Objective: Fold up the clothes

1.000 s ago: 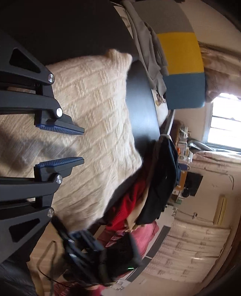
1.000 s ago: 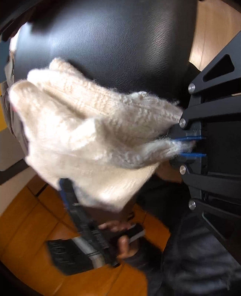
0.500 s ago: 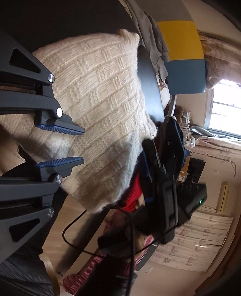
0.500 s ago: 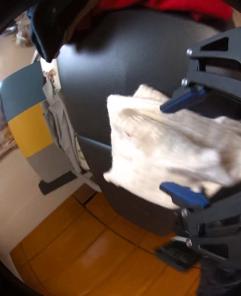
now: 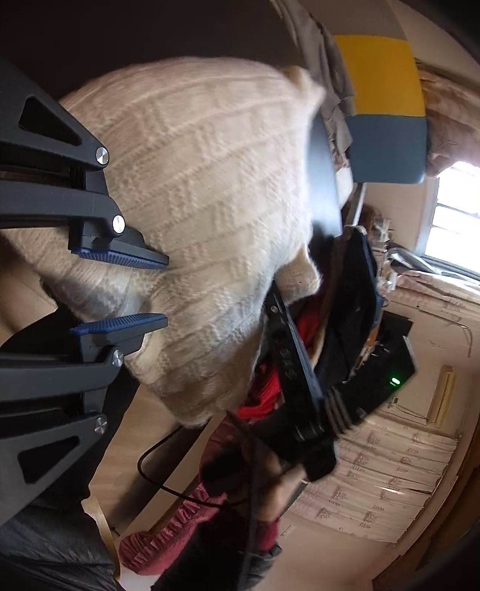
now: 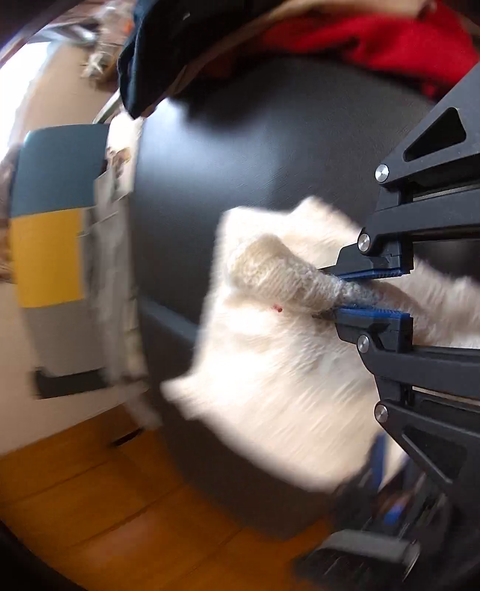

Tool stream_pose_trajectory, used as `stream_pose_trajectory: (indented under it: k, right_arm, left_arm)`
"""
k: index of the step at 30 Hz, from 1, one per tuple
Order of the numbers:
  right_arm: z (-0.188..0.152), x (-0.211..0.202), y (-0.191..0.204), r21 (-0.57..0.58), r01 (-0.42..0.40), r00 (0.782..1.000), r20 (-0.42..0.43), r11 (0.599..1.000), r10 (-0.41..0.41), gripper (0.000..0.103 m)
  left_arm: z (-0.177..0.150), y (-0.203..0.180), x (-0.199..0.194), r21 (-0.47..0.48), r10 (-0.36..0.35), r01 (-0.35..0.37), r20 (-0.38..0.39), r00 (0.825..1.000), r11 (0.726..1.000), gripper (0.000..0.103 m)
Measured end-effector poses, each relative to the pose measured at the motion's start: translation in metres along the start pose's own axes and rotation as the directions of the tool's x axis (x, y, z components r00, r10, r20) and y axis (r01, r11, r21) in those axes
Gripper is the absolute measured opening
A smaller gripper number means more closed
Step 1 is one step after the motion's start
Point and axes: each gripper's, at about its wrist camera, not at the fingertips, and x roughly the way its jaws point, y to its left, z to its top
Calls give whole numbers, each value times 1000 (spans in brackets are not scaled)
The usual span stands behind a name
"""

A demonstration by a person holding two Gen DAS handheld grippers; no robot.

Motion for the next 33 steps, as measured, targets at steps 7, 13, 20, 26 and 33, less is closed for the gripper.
stream_pose_trajectory:
  k: [7, 13, 20, 26, 33]
  right_arm:
    - [-27, 5, -46, 255, -179, 981, 122, 950, 152, 13]
    - [-11, -14, -44, 215, -138, 986, 121, 967, 114, 58]
    - [39, -68, 4, -56, -74, 969, 232, 996, 85, 69]
    - [103, -35, 68, -268, -413, 896, 54, 870, 442, 42]
    - [131, 84, 96, -339, -344, 924, -289, 876, 251, 41]
  left_arm:
    - [10, 20, -16, -142, -78, 82, 36, 996, 986, 24]
    - [29, 63, -65, -263, -8, 54, 173, 985, 963, 26]
    - [52, 106, -88, -285, 78, -7, 237, 968, 959, 26]
    - [38, 66, -64, -146, 54, -29, 175, 983, 989, 26]
    - [24, 30, -19, 25, 172, -173, 29, 985, 985, 27]
